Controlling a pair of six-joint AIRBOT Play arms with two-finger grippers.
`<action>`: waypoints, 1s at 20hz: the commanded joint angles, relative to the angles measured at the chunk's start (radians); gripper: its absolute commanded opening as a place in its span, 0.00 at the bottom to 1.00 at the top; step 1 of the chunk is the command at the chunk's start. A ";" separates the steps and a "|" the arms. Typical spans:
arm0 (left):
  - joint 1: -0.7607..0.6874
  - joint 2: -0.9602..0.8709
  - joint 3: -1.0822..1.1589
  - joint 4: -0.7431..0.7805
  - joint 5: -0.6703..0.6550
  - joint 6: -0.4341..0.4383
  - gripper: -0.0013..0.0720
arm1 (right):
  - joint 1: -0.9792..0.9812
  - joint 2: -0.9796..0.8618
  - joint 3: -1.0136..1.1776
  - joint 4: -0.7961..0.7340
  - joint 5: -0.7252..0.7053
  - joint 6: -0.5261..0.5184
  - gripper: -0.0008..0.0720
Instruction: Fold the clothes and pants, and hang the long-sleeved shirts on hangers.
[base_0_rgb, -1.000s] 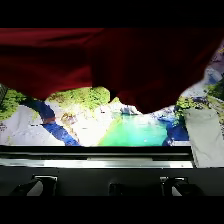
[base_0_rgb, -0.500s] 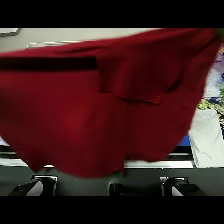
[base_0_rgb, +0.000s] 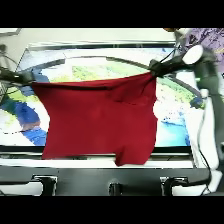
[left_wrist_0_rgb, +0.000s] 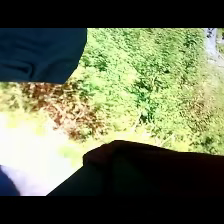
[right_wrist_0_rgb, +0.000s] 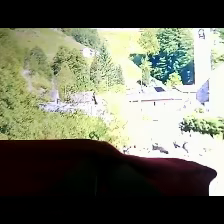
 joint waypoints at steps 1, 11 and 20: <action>-0.025 -0.212 0.089 0.055 0.114 -0.021 0.03 | 0.007 -0.163 -0.009 0.005 -0.204 0.007 0.04; -0.025 -0.277 0.141 0.034 -0.148 -0.037 0.04 | 0.007 -0.191 -0.008 -0.076 -0.050 0.008 0.04; -0.025 -0.305 0.041 0.018 -0.326 -0.038 0.04 | 0.007 -0.239 -0.009 -0.109 0.106 0.011 0.04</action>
